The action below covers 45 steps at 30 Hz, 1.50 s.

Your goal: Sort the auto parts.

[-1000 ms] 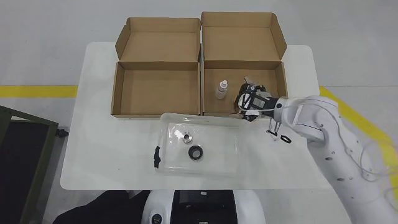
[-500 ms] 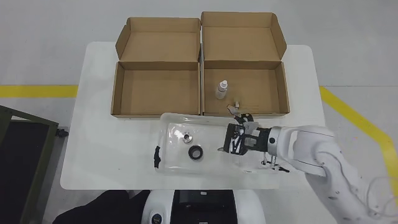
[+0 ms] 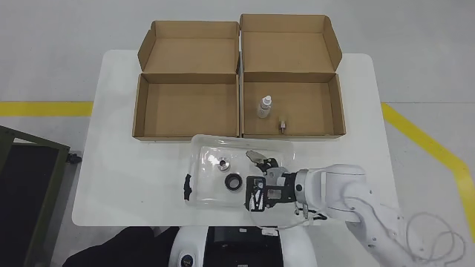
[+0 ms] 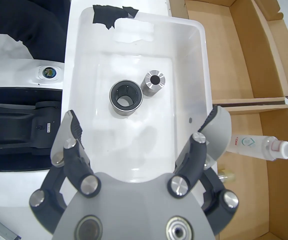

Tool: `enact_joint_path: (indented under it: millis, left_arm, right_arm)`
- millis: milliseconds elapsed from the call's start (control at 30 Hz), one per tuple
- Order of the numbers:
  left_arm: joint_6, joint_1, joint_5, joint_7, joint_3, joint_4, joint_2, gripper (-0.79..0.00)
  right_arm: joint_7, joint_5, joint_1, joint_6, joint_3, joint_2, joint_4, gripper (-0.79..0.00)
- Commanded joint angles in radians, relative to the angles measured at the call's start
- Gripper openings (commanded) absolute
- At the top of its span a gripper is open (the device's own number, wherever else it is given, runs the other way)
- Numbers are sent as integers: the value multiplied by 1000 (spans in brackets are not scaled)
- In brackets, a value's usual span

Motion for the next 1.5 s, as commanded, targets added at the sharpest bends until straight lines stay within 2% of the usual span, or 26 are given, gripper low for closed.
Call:
enact_joint_path:
  millis: [0,233,500,900,1333,1400,1467]
  left_arm:
    - [0,0,0,0,0,0,0,0]
    - [0,0,0,0,0,0,0,0]
    - [0,0,0,0,0,0,0,0]
    - [0,0,0,0,0,0,0,0]
    - [0,0,0,0,0,0,0,0]
    - [0,0,0,0,0,0,0,0]
    - [0,0,0,0,0,0,0,0]
  right_arm:
    - [-4,-5,14,6,-17,-4,16,-15]
    - [-18,-11,59,30,-66,-18,73,-65]
    - [-22,-19,98,43,-117,-32,135,-68]
    - [-47,-31,143,64,-195,-59,229,-117]
    - [-57,-33,166,59,-227,-74,259,-259]
    - [-55,-33,165,56,-228,-74,258,-320]
    - [-55,-31,164,51,-230,-75,259,-345]
